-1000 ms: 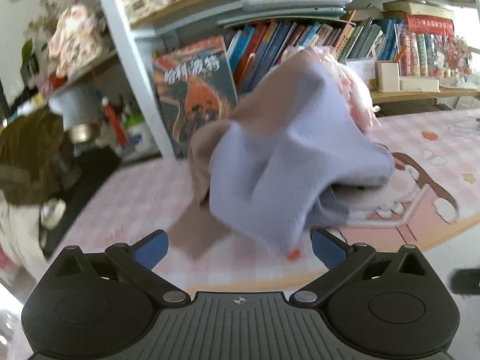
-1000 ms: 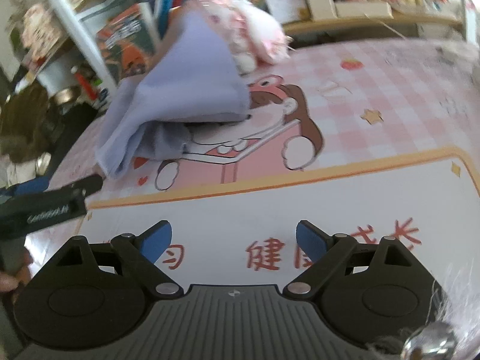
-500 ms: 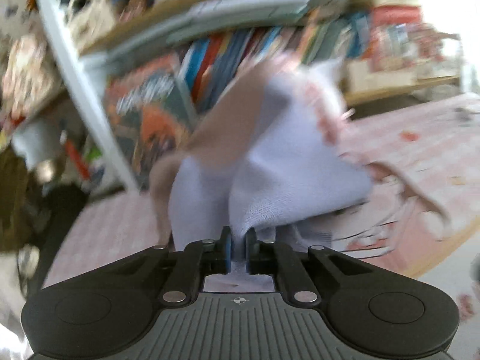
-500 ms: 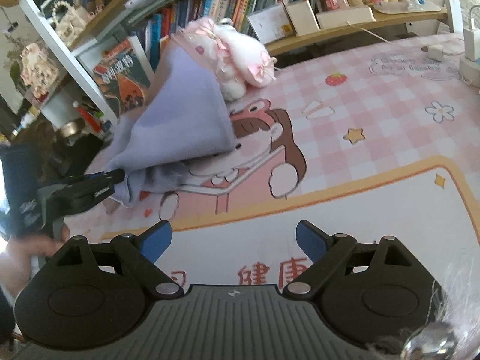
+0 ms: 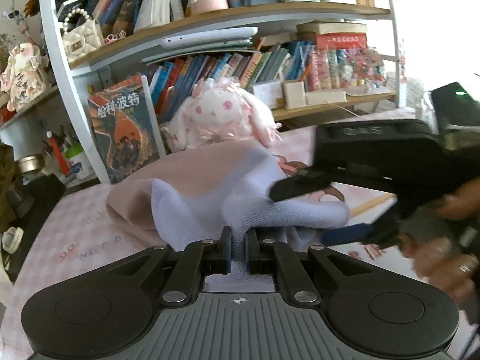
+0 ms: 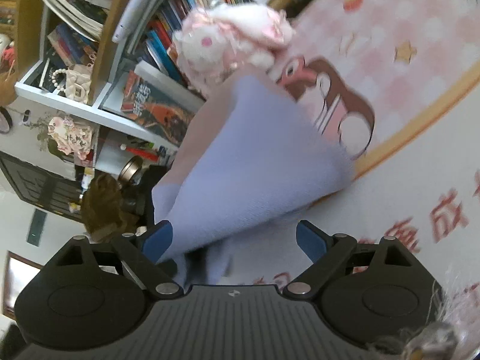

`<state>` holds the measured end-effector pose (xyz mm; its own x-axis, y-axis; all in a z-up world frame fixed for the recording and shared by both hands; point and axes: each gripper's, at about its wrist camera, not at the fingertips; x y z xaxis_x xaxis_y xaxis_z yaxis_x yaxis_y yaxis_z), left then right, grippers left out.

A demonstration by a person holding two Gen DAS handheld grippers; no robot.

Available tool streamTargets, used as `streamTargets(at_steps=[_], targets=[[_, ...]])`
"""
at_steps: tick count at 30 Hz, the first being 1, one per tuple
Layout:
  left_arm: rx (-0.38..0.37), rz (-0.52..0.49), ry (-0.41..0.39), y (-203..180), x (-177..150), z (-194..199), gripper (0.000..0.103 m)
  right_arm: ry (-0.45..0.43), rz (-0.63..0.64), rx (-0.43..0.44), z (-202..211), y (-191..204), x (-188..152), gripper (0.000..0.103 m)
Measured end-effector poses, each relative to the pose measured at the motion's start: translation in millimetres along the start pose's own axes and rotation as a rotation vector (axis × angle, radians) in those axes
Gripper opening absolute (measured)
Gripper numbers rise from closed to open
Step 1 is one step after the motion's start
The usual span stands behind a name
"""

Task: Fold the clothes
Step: 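Lift the sweater with both grippers and shake it open in the air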

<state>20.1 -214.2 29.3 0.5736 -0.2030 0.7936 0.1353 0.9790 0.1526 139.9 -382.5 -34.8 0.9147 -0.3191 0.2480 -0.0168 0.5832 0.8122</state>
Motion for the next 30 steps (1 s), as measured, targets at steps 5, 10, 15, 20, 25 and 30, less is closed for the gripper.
streamTargets(at_steps=[5,10,15,20,25,30], targets=[[0.021,-0.063,0.043,-3.7,-9.9,3.1,0.007,0.017,-0.129,0.033,-8.1,-8.5,-0.5,0.048],[-0.009,-0.061,0.061,-0.7,-9.4,-1.0,0.007,-0.009,-0.163,0.026,-6.0,-17.1,4.6,0.015],[-0.102,-0.090,-0.123,-6.8,33.7,20.4,0.006,-0.189,-0.052,0.133,38.7,12.8,31.0,0.011],[-0.258,-0.049,-0.500,-1.3,106.4,79.5,0.006,-0.507,0.308,0.299,123.9,106.8,73.9,0.010],[-0.415,0.090,-0.815,32.2,142.1,140.7,0.006,-0.698,0.585,0.559,196.3,204.7,89.7,0.010],[-0.463,0.256,-0.672,74.3,123.9,117.6,0.007,-0.553,0.721,0.506,179.8,258.4,97.7,0.010]])
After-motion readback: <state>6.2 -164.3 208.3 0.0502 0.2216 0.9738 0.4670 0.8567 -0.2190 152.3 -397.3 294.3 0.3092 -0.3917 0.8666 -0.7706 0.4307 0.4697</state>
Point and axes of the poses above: each gripper's, at about its wrist camera, not at the fingertips, and z roughly against the way its jaws point, y to its left, x to its top, and after that the axes turned 6 degrees about -x, right-handed
